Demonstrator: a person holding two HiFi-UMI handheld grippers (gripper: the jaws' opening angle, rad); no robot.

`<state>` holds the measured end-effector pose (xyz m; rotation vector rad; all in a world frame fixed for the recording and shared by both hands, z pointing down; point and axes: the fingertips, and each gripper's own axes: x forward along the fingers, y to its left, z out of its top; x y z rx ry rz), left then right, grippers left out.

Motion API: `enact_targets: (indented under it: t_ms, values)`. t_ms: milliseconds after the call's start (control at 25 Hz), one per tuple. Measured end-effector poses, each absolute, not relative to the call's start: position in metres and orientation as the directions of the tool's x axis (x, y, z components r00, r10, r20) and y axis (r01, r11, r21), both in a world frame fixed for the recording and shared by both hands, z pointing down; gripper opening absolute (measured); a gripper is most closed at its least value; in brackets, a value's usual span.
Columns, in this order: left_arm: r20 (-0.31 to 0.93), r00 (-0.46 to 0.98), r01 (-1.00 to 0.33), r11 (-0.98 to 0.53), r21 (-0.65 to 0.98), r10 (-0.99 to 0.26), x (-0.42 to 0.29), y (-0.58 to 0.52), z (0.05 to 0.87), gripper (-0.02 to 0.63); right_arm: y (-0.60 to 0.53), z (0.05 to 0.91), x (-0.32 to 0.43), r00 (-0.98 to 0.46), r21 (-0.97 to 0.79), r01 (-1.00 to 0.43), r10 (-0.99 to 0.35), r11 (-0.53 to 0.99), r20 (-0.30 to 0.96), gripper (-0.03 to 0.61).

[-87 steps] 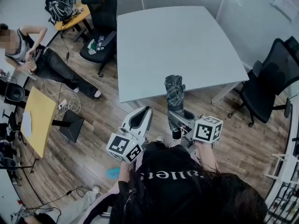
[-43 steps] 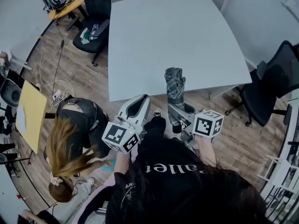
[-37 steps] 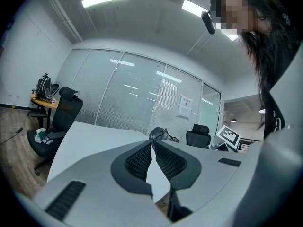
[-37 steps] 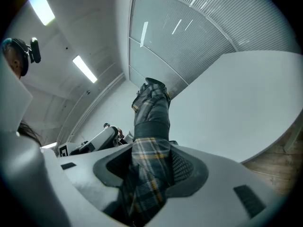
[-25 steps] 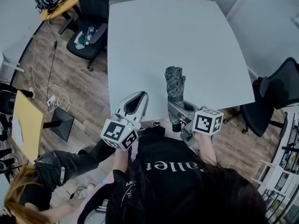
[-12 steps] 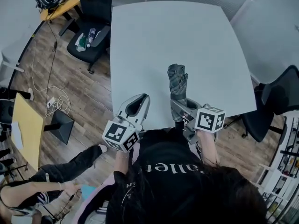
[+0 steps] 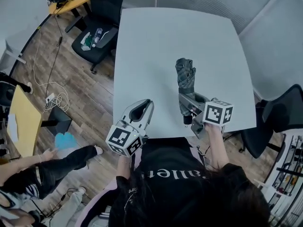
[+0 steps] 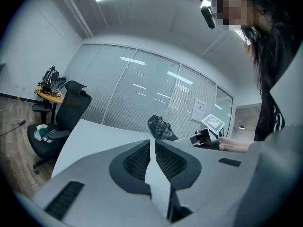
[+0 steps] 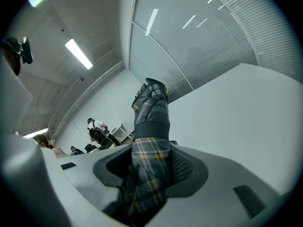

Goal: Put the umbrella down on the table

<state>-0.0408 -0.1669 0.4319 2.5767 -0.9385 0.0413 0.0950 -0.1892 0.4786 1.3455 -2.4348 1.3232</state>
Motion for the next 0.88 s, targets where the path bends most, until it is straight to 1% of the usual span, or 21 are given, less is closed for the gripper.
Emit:
enact_targets:
  t_ms: [280, 560, 880]
  values:
    - [0.177, 0.724, -0.677, -0.639, 0.366, -0.666, -0.041, -0.210, 0.427, 0.041, -0.288, 0.473, 0.115, -0.631, -0.569, -0.754, -0.604, 0.329, 0.487, 0.206]
    - [0.191, 0.685, -0.716, -0.601, 0.355, -0.703, -0.051, -0.182, 0.436, 0.041, -0.323, 0.493, 0.122, -0.616, -0.503, -0.782, -0.574, 0.367, 0.539, 0.206]
    - [0.221, 0.629, -0.766, -0.546, 0.339, -0.745, -0.065, -0.199, 0.443, 0.041, -0.404, 0.555, 0.124, -0.555, -0.428, -0.832, -0.512, 0.353, 0.656, 0.206]
